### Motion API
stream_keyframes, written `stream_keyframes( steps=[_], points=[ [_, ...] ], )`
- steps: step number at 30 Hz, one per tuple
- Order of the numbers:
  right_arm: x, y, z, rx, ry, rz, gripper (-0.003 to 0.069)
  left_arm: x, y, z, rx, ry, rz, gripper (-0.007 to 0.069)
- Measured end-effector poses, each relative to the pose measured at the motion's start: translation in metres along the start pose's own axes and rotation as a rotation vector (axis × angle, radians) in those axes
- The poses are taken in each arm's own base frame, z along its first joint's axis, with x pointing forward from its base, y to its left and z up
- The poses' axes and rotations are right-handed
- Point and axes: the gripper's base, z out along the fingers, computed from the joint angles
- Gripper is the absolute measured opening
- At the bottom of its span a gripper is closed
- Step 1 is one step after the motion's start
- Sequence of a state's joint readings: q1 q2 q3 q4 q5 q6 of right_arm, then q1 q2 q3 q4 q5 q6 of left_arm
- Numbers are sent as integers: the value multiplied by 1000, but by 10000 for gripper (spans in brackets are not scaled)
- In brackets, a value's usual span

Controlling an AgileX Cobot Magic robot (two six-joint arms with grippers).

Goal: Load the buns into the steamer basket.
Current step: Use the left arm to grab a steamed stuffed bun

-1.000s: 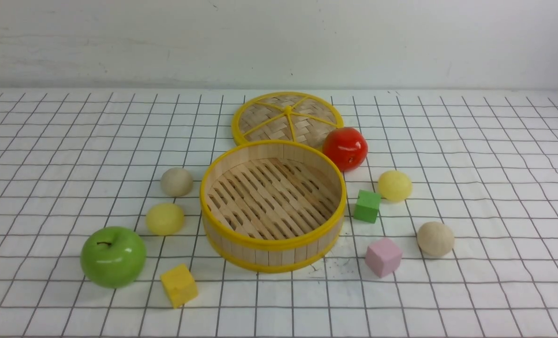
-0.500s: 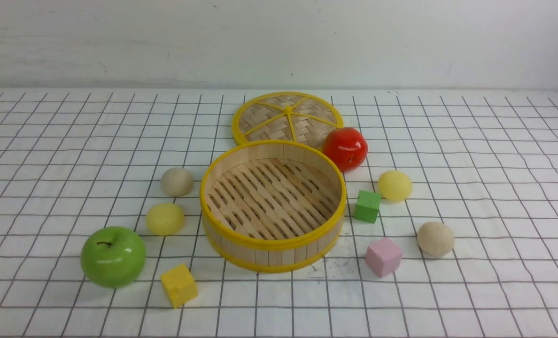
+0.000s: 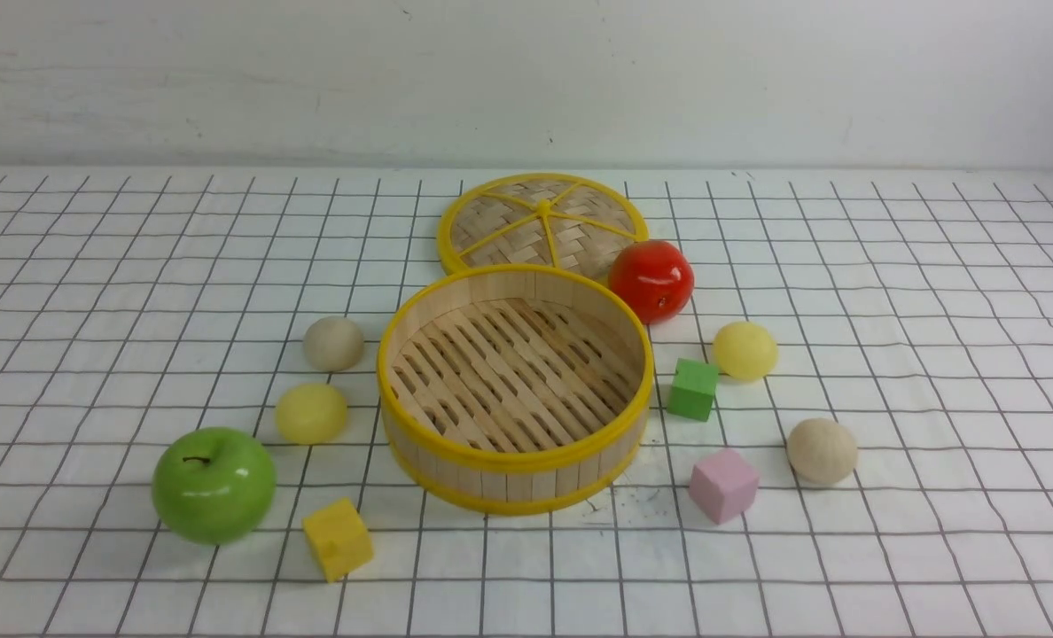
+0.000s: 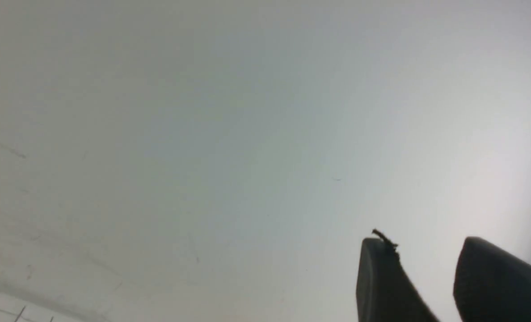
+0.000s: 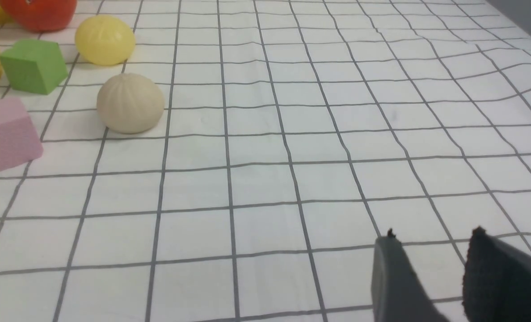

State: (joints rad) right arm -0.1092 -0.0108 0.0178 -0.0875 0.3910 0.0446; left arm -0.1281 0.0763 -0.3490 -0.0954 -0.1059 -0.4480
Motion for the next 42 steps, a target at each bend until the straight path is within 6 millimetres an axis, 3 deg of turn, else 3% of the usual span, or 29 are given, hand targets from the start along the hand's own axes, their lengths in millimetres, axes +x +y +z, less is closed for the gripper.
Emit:
stream_keyframes(
  steps=[2,4,8,11,20,23,28,36,37,41,42],
  points=[
    [0,0,0,0,0,0,241,-9,-6,7,-11,26,-16,238],
    [0,0,0,0,0,0,241,-26,-19,25,-64,140,-65,238],
    [0,0,0,0,0,0,241,-31,-24,47,-162,326,-93,238],
    [0,0,0,0,0,0,241,-16,-16,67,-285,531,-70,238],
    [0,0,0,0,0,0,241,29,12,109,-438,770,-46,238],
    [0,0,0,0,0,0,241,34,14,122,-458,812,-39,238],
    [0,0,0,0,0,0,241,34,13,165,-476,908,9,238],
    [0,0,0,0,0,0,241,61,21,228,-486,1164,37,238],
    [0,0,0,0,0,0,241,60,20,229,-484,1162,37,238],
    [0,0,0,0,0,0,241,87,34,252,-515,1284,39,238],
    [0,0,0,0,0,0,241,104,44,260,-540,1344,32,238]
  ],
)
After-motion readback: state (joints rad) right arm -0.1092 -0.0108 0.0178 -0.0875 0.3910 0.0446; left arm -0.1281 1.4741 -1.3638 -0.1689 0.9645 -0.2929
